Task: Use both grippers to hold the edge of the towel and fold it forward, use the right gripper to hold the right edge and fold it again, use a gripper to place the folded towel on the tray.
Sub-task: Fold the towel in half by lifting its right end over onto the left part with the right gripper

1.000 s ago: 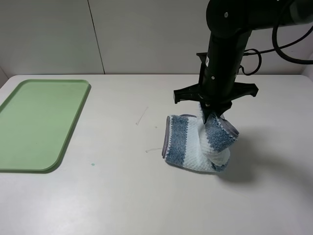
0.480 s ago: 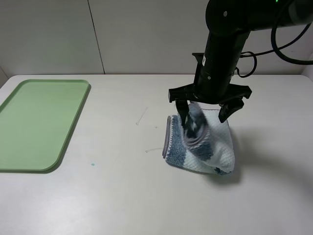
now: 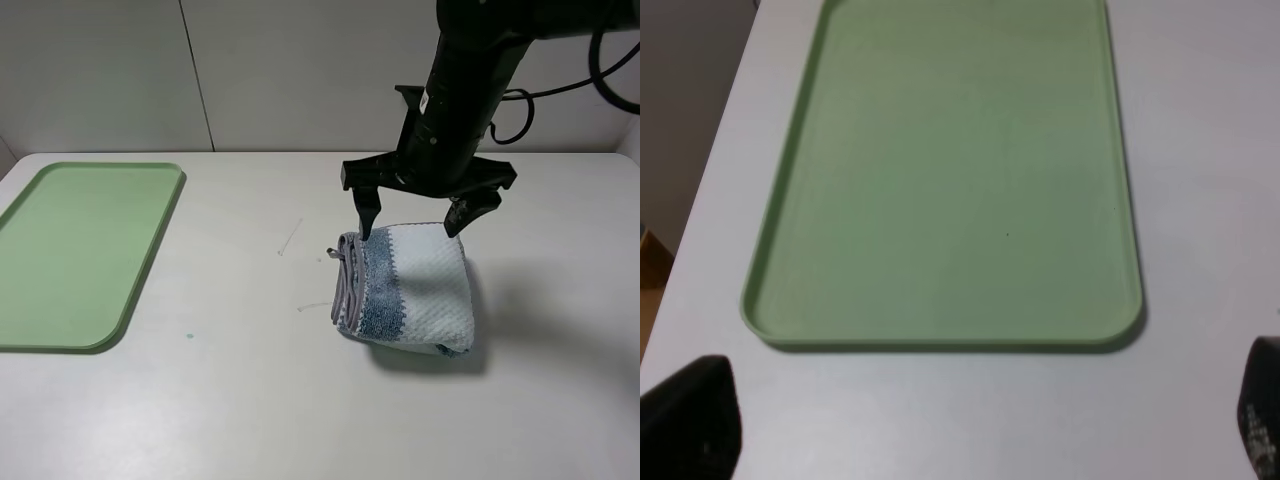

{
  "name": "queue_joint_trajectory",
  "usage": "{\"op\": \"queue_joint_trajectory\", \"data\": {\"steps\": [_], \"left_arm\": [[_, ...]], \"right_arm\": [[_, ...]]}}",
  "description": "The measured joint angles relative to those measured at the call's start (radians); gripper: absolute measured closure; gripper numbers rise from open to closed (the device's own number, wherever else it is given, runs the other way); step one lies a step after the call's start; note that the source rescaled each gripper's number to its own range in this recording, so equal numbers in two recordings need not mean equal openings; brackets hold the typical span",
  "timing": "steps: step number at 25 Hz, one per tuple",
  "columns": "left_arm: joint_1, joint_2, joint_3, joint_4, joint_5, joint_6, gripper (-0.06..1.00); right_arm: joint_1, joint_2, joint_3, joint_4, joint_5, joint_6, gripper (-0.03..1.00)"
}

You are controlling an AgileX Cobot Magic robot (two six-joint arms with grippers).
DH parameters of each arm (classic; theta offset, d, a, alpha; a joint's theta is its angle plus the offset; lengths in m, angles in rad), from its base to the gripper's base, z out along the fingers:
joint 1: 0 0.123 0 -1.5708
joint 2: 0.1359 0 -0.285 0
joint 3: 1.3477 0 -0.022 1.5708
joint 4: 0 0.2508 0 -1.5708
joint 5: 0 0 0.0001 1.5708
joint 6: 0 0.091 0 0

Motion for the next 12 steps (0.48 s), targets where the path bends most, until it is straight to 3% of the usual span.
{"op": "queue_joint_trajectory", "data": {"steps": [8, 12], "left_arm": [[0.000, 0.000, 0.000, 0.000, 0.000, 0.000, -0.06], [0.000, 0.000, 0.000, 0.000, 0.000, 0.000, -0.06]], "right_arm": [[0.000, -0.159, -0.001, -0.046, 0.158, -0.116, -0.03], [0.000, -0.259, 0.001, -0.047, 0.179, -0.204, -0.03]]}}
